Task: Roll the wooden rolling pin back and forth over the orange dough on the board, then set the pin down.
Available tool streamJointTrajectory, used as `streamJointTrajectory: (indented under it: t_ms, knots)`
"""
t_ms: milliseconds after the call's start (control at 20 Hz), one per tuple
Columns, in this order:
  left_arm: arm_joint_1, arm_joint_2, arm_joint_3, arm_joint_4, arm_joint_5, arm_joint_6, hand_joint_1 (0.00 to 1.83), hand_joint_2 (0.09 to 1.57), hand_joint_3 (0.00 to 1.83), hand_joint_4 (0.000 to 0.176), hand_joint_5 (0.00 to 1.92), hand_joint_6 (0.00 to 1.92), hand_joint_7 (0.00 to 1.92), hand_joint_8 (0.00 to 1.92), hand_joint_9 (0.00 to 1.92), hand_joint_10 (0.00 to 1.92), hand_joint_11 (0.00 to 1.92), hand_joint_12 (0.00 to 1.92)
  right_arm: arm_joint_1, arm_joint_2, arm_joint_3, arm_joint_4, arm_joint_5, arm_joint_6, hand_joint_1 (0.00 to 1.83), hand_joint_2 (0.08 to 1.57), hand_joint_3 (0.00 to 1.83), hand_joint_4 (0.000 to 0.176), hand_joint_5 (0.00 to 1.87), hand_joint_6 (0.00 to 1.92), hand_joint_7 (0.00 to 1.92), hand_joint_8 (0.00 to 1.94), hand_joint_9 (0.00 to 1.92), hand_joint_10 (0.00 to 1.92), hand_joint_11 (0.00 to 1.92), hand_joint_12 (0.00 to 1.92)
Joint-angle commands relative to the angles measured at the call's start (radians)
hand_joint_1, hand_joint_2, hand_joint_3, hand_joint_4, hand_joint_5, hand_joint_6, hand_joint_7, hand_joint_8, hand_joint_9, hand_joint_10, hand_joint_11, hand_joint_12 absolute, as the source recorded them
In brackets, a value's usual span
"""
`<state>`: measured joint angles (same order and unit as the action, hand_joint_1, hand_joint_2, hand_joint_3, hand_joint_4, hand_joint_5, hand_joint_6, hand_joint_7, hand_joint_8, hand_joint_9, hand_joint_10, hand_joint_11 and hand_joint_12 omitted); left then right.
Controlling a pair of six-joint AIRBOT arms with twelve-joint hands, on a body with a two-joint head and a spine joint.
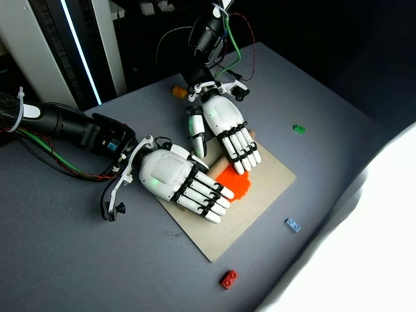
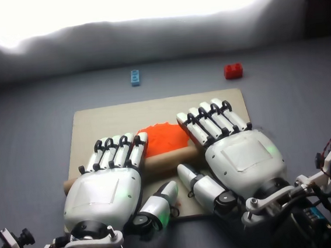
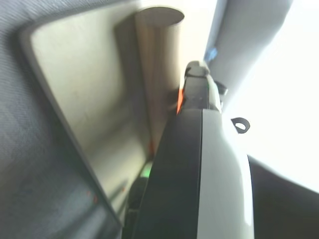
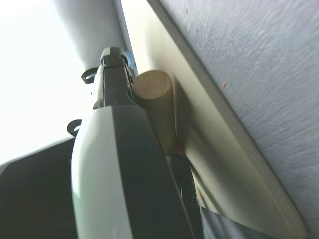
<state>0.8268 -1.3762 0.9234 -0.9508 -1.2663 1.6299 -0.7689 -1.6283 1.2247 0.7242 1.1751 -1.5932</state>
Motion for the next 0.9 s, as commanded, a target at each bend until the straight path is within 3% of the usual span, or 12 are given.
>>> streamJointTrajectory:
  t_ms: [0,850]
  knots:
    - [-0.008,-0.004,0.007,0.069,-0.083,0.004,0.0,1.41,0.0,0.0,0.0,0.0,0.0,0.0,0.0,0.0,0.02,0.01,0.014,0.002,0.008,-0.062,0.097,0.006,0.0,1.48,0.04,0.0,0.08,0.02,0.05,0.0,0.01,0.0,0.0,0.0]
    - [-0.037,-0.012,0.059,0.031,-0.059,-0.027,0.0,1.41,0.0,0.0,0.0,0.0,0.0,0.0,0.0,0.0,0.0,0.0,0.031,-0.003,0.04,-0.028,0.064,0.042,0.0,1.48,0.04,0.0,0.06,0.01,0.06,0.0,0.01,0.0,0.0,0.0]
